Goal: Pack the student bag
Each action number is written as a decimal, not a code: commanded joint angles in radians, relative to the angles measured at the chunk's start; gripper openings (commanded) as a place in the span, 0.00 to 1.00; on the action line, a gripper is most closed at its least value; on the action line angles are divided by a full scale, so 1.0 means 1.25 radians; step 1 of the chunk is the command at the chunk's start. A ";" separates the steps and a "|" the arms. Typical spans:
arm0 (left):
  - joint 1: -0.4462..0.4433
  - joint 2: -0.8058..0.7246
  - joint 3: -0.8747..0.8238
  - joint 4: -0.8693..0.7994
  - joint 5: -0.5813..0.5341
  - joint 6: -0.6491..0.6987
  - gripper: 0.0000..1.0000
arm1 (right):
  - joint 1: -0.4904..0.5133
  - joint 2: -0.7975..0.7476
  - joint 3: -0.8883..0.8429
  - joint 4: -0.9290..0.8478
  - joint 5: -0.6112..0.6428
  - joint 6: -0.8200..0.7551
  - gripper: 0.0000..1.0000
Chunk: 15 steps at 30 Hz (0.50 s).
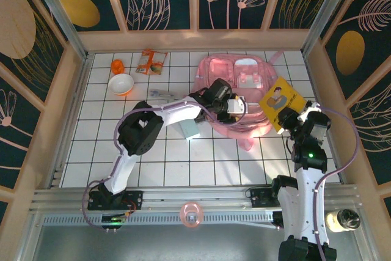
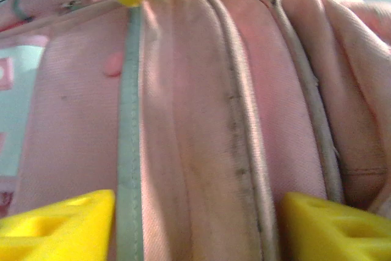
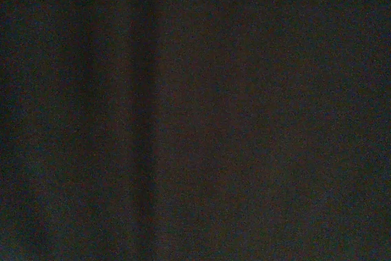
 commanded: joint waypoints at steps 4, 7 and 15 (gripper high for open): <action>0.001 -0.070 -0.110 0.039 -0.041 -0.033 0.03 | -0.002 -0.010 0.036 0.050 -0.029 -0.008 0.00; 0.001 -0.125 -0.178 0.044 -0.064 -0.080 0.00 | -0.002 -0.006 0.033 0.074 -0.060 0.002 0.00; 0.000 -0.287 -0.389 0.116 -0.110 -0.281 0.00 | -0.001 0.043 0.019 0.170 -0.201 0.026 0.00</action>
